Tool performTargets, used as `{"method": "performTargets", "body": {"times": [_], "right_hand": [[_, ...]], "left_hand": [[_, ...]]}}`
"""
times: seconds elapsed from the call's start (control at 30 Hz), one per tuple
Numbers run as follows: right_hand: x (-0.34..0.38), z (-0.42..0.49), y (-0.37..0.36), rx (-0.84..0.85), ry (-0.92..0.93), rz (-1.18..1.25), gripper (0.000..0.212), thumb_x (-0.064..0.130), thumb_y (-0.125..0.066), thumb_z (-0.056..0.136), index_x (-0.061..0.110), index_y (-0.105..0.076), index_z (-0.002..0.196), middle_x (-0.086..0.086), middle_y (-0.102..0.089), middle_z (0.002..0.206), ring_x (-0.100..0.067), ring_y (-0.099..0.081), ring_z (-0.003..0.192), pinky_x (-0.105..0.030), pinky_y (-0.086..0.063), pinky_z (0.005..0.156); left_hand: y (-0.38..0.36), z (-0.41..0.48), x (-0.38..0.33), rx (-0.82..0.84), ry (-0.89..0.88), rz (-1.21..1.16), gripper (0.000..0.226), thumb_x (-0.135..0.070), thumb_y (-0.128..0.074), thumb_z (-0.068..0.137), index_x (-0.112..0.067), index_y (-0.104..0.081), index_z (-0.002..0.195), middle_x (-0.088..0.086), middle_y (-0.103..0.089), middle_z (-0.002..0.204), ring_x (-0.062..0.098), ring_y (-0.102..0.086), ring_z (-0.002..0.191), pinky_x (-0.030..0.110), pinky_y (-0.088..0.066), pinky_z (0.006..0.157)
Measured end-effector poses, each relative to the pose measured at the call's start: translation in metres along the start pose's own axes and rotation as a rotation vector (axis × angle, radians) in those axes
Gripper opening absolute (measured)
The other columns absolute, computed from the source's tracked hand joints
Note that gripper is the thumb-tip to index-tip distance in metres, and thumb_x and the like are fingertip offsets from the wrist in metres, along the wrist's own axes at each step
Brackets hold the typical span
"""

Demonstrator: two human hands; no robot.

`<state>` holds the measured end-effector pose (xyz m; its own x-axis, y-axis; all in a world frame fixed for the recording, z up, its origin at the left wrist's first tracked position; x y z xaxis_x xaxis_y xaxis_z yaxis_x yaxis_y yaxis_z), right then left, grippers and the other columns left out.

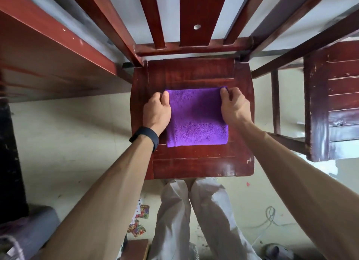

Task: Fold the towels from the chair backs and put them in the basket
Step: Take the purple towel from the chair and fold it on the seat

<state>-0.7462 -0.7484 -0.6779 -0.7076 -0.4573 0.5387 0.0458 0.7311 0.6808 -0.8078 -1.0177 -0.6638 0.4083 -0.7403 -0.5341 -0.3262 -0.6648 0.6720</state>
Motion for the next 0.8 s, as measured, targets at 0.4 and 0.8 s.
{"method": "performTargets", "body": {"times": [0.4,0.8], "right_hand": [[0.026,-0.021,0.013,-0.292,0.219,-0.255,0.038,0.046,-0.051,0.094,0.016,-0.052,0.118,-0.009,-0.055,0.12,-0.033,-0.053,0.109,-0.043,-0.039,0.089],[-0.007,-0.059,-0.049,-0.027,0.442,-0.66,0.063,0.053,-0.022,0.104,0.031,-0.008,0.161,-0.006,-0.001,0.169,-0.025,-0.002,0.156,-0.058,-0.003,0.121]], "left_hand": [[0.009,-0.031,-0.019,-0.357,-0.305,0.288,0.039,-0.039,-0.045,0.099,-0.01,-0.055,0.123,0.013,-0.061,0.119,0.035,-0.06,0.103,0.045,-0.047,0.077],[-0.044,-0.046,0.04,-0.096,-0.486,0.648,0.061,-0.049,-0.026,0.101,-0.033,-0.011,0.158,-0.002,-0.004,0.167,0.019,-0.005,0.153,0.055,-0.003,0.12]]}}
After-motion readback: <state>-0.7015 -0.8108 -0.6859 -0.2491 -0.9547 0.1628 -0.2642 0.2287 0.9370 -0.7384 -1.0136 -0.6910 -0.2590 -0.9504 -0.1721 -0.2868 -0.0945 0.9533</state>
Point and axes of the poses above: each hand's wrist, its own z-axis towards the middle knuckle, its own y-axis out of the back of the hand, x = y × z, the point moved 9 cm from there along z, towards the middle knuckle
